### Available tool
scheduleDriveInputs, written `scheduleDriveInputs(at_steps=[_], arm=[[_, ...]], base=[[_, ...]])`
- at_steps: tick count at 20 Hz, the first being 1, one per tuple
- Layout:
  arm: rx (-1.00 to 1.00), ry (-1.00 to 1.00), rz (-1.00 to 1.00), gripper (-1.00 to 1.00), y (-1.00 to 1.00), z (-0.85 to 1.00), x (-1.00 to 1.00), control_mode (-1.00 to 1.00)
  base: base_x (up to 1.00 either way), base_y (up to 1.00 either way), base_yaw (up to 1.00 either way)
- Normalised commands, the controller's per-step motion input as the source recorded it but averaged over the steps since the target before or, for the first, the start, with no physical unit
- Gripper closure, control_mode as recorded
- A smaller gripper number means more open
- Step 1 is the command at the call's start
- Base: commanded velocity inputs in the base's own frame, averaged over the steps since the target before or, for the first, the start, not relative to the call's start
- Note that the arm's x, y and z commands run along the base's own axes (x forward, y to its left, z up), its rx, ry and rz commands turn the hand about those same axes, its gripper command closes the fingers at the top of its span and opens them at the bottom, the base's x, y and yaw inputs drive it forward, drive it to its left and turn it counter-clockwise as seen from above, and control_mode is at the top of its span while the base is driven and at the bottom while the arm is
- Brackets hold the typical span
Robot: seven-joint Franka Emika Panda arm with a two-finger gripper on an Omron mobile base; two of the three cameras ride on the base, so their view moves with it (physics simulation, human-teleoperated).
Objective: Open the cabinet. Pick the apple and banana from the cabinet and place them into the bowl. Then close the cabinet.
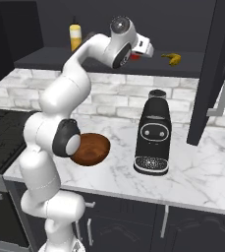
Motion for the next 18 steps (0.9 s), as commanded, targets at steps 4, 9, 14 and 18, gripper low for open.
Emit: scheduleDriveInputs(at_steps=[4, 9, 14, 18], arm=[[0.00, 0.00, 0.00, -1.00, -0.05, -0.01, 0.13, -1.00], [0.00, 0.00, 0.00, -1.00, -0.02, -0.03, 0.17, -1.00], [0.00, 0.00, 0.00, -1.00, 0.00, -0.11, 0.16, -1.00], [0.00, 0.00, 0.00, -1.00, 0.00, -0.09, 0.19, -1.00]], base=[[0.00, 0.00, 0.00], [0.00, 0.00, 0.00], [0.00, 0.00, 0.00], [0.00, 0.00, 0.00]])
